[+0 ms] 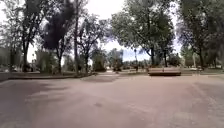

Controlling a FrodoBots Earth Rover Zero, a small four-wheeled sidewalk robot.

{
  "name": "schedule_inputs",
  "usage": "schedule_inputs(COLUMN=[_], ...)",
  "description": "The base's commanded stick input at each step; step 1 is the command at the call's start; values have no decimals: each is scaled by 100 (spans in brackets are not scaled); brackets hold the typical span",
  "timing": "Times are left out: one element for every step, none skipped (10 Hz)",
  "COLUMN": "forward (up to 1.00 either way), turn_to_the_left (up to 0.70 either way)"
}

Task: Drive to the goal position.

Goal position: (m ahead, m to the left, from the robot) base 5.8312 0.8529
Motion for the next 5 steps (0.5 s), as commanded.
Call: schedule_inputs(forward=[85,85,85,85,85], turn_to_the_left=[0,0,0,0,0])
